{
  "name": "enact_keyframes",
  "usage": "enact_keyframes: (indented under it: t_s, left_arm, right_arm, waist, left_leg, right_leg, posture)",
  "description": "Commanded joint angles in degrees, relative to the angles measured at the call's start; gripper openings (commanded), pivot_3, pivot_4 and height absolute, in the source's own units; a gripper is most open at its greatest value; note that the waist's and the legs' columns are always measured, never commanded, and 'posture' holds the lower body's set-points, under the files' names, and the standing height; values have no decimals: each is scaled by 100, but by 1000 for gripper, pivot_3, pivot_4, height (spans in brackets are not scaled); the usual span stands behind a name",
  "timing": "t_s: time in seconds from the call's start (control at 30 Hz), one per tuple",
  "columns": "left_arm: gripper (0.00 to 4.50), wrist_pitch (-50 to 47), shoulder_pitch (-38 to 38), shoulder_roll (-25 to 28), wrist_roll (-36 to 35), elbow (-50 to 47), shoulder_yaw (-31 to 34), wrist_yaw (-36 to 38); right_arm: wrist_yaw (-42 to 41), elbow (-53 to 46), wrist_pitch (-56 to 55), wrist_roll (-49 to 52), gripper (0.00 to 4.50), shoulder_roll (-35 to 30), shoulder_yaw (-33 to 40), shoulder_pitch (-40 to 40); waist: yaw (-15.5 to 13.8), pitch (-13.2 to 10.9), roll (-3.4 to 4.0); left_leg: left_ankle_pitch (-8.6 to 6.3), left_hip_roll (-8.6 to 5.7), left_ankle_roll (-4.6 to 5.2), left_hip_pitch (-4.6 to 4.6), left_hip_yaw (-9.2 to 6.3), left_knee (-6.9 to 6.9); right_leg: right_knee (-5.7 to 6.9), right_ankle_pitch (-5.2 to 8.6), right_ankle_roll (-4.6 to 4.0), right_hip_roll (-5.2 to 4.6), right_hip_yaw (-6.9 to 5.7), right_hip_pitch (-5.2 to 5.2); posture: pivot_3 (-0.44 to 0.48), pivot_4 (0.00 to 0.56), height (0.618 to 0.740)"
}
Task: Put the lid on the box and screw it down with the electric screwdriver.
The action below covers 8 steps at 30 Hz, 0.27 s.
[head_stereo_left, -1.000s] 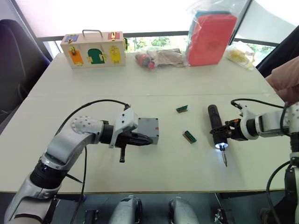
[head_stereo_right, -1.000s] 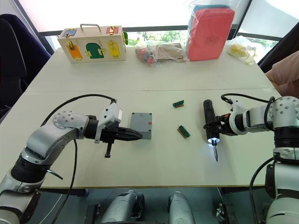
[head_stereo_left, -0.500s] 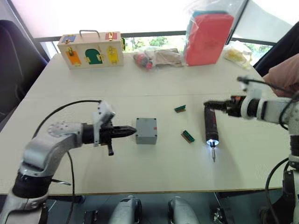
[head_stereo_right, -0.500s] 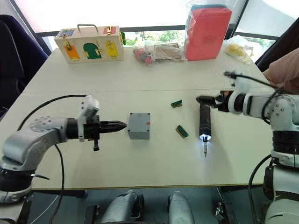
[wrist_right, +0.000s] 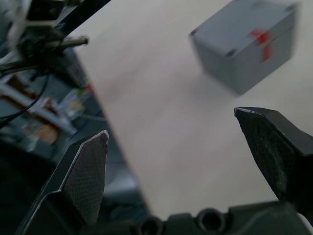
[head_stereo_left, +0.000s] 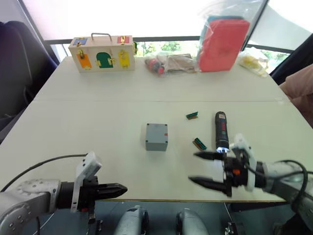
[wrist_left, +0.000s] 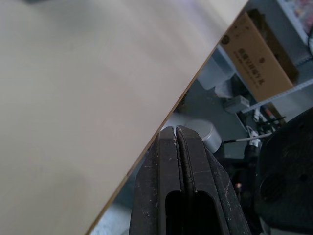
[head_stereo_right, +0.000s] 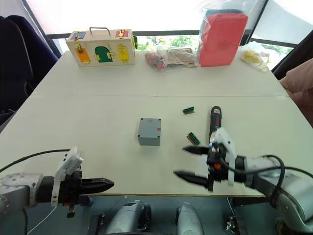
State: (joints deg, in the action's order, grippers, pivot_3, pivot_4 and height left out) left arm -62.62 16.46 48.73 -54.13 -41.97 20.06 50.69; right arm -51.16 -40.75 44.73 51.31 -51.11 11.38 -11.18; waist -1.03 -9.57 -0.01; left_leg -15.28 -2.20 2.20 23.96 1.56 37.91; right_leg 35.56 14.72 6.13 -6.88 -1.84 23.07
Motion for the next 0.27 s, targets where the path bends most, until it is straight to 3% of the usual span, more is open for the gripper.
enact_keyframes:
  t_s: [0.03,0.27]
  left_arm:
    - [0,371,-5,-23,60,-141,28,-113]
    - [0,636,-134,-39,79,-91,-181,-263]
  right_arm:
    - [-372,-194,130,207,4432,-258,84,-440]
    - [-527,-109,421,411,4432,-518,-52,-236]
  waist:
    - [8,0,0]
    - [29,3,-4]
  left_leg:
    - [-3,0,-1,3,0,-2]
    - [-7,0,4,10,3,-6]
  right_leg:
    - [-14,-2,-3,0,0,-2]
    - [-35,-10,-13,0,1,3]
  posture:
    - [0,150,740]
    - [0,150,740]
